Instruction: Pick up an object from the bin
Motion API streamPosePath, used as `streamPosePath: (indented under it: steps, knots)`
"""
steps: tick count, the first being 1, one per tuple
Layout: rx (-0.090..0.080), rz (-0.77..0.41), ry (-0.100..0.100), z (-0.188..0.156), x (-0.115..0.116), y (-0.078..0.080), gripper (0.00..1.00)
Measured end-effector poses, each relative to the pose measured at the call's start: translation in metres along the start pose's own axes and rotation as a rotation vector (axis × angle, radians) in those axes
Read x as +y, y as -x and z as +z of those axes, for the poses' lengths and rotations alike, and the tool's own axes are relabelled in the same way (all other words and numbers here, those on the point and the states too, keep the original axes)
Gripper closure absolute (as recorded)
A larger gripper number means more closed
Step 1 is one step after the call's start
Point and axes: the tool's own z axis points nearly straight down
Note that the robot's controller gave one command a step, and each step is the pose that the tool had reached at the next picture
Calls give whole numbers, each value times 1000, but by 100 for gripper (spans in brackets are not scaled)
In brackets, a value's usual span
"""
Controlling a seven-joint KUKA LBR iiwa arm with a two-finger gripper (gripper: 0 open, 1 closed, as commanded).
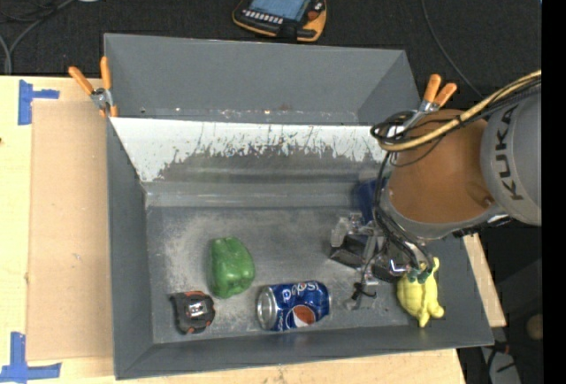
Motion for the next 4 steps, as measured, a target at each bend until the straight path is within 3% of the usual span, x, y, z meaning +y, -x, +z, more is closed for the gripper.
streamPosePath:
  steps: [1,2,3,4]
  knots:
    - [-8,-2,0,-4,0,2,0]
    - [2,-141,3,90,79,-3,0]
    - [-13,-96,-2,27,79,-12,0]
    - [7,-126,0,79,77,-7,0]
